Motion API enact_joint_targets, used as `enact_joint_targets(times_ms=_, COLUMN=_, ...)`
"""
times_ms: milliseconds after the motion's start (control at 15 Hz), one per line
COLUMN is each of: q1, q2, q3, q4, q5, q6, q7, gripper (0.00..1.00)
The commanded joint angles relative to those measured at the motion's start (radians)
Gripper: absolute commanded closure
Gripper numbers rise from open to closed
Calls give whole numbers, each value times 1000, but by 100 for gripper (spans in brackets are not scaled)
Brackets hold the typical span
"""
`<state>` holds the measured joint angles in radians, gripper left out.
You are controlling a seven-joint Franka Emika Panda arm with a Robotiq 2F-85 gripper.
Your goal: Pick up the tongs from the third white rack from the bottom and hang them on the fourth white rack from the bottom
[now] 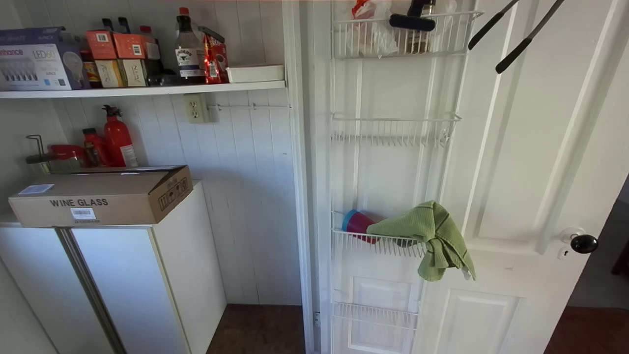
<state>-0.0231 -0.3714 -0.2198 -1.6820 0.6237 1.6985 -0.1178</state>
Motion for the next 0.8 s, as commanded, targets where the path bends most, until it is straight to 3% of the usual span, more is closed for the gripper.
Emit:
enact_joint_targets(times_ms=0, q1=-15, q2=35, q3=-15, q4=111, q5=0, q6=-67, q7=5, gripper=99)
enact_joint_targets(times_ms=733, q1=-20, q2=102, q3=-36, q4=251, q5=33, q6=-115, q7=43, gripper=99)
